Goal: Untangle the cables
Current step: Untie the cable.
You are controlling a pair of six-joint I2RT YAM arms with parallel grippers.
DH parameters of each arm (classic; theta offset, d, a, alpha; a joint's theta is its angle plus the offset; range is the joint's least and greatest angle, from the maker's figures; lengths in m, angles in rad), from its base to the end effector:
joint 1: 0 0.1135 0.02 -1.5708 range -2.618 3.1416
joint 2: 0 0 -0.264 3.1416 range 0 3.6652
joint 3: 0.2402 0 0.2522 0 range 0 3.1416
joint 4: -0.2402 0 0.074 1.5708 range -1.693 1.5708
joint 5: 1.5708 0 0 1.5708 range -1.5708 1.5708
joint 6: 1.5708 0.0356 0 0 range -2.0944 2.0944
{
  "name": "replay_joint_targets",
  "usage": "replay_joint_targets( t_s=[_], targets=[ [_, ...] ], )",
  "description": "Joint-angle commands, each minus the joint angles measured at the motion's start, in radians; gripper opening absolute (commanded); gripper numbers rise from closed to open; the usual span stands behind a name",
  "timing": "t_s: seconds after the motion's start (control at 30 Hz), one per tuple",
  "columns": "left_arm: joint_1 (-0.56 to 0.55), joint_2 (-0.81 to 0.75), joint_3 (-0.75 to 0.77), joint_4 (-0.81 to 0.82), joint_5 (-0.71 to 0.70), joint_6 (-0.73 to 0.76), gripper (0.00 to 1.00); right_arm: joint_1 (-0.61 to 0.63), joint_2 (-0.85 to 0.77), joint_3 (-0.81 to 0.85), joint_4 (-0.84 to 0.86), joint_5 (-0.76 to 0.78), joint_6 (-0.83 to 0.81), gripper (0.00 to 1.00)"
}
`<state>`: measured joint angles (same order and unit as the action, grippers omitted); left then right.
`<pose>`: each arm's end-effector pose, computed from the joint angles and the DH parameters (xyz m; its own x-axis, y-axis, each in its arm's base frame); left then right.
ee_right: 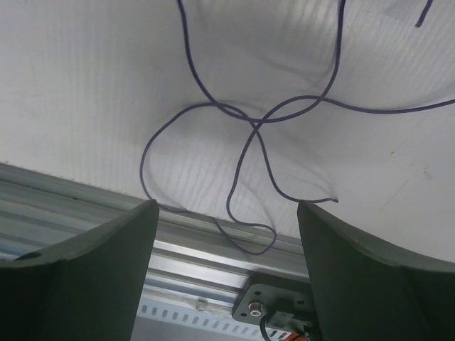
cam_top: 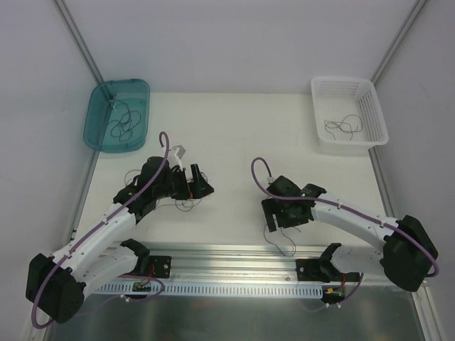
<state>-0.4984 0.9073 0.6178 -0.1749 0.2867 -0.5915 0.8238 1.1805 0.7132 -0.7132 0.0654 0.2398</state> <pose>0.1761 -0.1073 0.2606 -0.7061 -0.2247 -0.6716 0.3456 0.7184 -0.6037 0.1423 0.1503 0.1996 -0.7803 -0.4938 -0.3839 -0.5456 0.8375 0.0317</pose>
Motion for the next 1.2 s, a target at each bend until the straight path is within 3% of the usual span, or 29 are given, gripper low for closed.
replay_joint_targets(
  t_s=[0.0, 0.13, 0.37, 0.47, 0.5, 0.57, 0.67, 0.97, 1.17],
  targets=[
    [-0.009, -0.012, -0.016, -0.003, 0.029, -0.010, 0.97, 0.008, 0.048, 0.035, -0.016, 0.109, 0.027, 0.84],
    [-0.009, -0.013, -0.023, -0.006, 0.031, -0.005, 0.97, 0.006, 0.097, 0.042, -0.005, 0.180, 0.006, 0.85],
    [-0.008, -0.005, -0.029, -0.006, 0.037, 0.009, 0.98, -0.011, 0.188, 0.023, 0.090, 0.087, -0.054, 0.79],
    [-0.009, -0.004, -0.029, -0.006, 0.049, 0.012, 0.98, -0.025, 0.211, 0.011, 0.113, 0.054, -0.063, 0.63],
    [-0.009, -0.004, -0.029, -0.008, 0.052, 0.015, 0.98, -0.026, 0.212, 0.011, 0.113, 0.056, -0.066, 0.50],
    [-0.009, -0.004, -0.027, -0.008, 0.060, 0.021, 0.98, -0.026, 0.200, 0.011, 0.112, 0.057, -0.076, 0.37],
    [-0.012, 0.001, -0.020, -0.006, 0.078, 0.028, 0.98, -0.025, 0.147, 0.026, 0.089, 0.074, -0.094, 0.03],
    [-0.098, 0.030, 0.062, 0.000, 0.083, 0.093, 0.98, 0.024, -0.064, 0.297, -0.063, 0.109, -0.268, 0.01],
    [-0.230, 0.036, 0.155, 0.021, 0.017, 0.255, 0.99, 0.041, -0.134, 0.468, -0.103, 0.051, -0.382, 0.01]
  ],
)
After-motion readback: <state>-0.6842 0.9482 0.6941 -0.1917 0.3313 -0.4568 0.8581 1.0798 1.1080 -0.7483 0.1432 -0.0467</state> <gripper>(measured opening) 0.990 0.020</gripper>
